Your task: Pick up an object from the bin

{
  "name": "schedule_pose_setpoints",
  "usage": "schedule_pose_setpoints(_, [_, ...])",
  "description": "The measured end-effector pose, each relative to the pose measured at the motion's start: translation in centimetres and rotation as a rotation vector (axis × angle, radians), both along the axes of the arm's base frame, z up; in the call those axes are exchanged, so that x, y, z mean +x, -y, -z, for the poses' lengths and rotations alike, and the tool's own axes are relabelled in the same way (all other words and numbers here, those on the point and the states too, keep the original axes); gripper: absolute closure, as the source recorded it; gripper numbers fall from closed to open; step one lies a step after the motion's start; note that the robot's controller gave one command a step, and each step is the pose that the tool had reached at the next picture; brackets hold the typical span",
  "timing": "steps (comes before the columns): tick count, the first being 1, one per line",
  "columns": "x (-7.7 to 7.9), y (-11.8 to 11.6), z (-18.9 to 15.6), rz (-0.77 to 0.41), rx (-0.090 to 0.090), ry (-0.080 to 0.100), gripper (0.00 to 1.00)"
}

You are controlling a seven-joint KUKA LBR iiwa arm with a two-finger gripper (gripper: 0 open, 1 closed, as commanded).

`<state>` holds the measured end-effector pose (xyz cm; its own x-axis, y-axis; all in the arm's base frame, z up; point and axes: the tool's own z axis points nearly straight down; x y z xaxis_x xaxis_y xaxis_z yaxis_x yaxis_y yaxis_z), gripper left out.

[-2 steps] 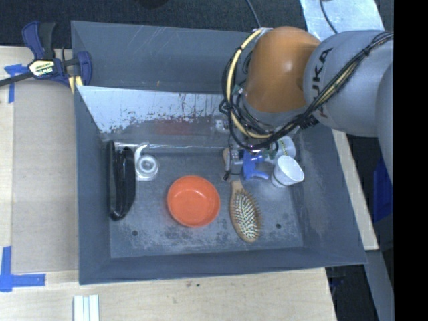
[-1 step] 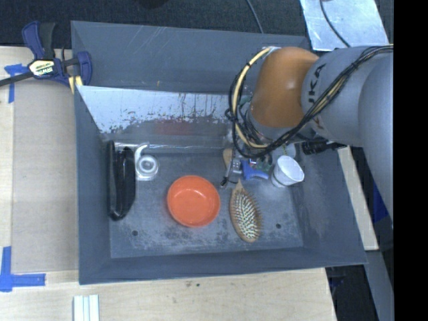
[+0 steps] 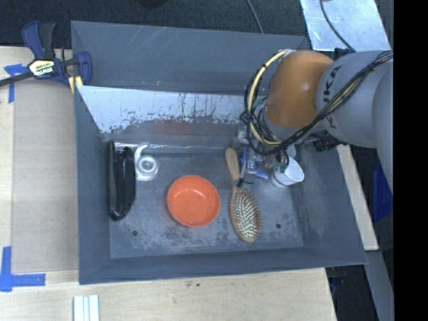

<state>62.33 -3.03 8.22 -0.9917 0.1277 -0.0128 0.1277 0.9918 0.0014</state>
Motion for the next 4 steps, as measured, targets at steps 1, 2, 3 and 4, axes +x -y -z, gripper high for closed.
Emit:
schedule_pose_setpoints(1, [-3.0,5.1,0.8,0.092,0.002,-0.002,0.0])
schedule_pose_setpoints(2, [-1.7,3.3,0.9,0.045,-0.002,0.003,0.0])
schedule_pose_setpoints(3, [-1.1,0.9,1.0,-0.173,-0.001,0.002,0.0])
schedule_pose_setpoints(4, [-1.2,2.5,-0.4,-0.011,0.0,0.01,0.0])
